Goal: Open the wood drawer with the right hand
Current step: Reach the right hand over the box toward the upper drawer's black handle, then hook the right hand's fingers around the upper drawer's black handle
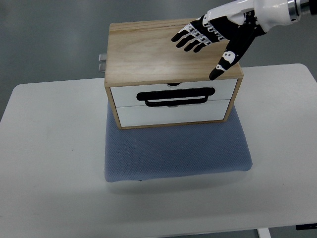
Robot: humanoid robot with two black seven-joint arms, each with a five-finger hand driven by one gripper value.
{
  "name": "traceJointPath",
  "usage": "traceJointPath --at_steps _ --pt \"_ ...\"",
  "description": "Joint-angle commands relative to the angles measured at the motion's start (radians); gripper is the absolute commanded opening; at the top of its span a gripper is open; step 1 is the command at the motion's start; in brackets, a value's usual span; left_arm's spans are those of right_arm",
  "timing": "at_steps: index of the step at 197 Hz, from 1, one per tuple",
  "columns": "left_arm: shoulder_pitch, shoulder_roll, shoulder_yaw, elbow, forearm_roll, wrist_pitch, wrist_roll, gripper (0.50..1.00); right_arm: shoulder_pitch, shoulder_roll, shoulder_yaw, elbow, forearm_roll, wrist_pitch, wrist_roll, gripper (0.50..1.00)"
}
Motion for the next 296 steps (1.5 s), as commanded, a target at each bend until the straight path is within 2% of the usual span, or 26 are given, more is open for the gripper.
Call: traceJointPath --at_steps 1,38,104,154,185,296 --pt "0.000 0.000 0.000 0.000 0.000 0.000 0.000 1.000 0.001 0.036 -0.002 0.022 0.000 -0.027 -0.033 0.954" --pt "0.000 0.000 0.000 0.000 0.000 0.000 0.000 1.000 0.001 0.116 -0.023 0.028 0.000 -0.118 -0.060 0.954" --pt "0.000 0.000 0.000 0.000 0.000 0.000 0.000 1.000 -0.005 0.218 -0.064 0.028 0.000 -0.150 -0.083 0.954" --pt "0.000 0.000 0.000 0.000 0.000 0.000 0.000 1.000 -0.044 0.223 -0.083 0.026 0.000 -0.158 -0.085 0.954" --pt "0.000 0.000 0.000 0.000 0.000 0.000 0.000 1.000 -0.081 0.242 -0.083 0.023 -0.002 -0.220 -0.094 0.954" --pt "0.000 0.000 0.000 0.000 0.000 0.000 0.000 1.000 -0.122 0.242 -0.083 0.022 -0.003 -0.227 -0.114 0.954"
